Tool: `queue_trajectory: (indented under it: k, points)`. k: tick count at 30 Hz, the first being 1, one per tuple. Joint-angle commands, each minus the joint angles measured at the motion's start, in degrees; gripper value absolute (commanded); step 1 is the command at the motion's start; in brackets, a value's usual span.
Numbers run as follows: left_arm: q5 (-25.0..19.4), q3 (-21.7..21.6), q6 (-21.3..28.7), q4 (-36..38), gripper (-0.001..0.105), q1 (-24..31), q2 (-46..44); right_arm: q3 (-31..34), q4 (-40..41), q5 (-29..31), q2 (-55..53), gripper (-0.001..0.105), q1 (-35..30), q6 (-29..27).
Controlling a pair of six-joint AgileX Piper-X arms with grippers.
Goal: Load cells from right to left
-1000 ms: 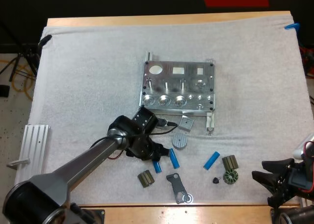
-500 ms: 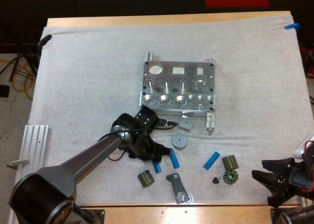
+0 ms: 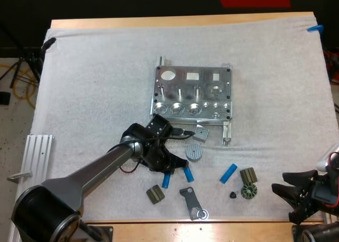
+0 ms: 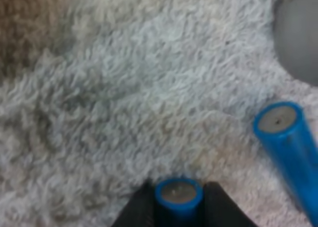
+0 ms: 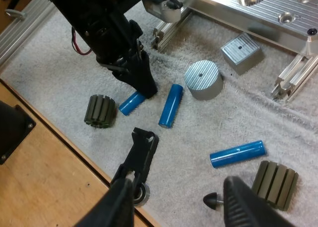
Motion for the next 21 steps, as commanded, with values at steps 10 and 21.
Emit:
queue_trajectory:
  k: [10, 21]
  points:
    - [-1.9, 0.3, 0.8, -9.5, 0.015, -0.4, -10.6, -0.7, -1.4, -0.3, 0.0, 0.042, 0.0, -0.7]
    - [-2.1, 0.3, -2.2, -21.4, 0.015, -0.4, -24.2, -0.7, -5.0, 0.2, 0.0, 0.042, 0.0, 0.1]
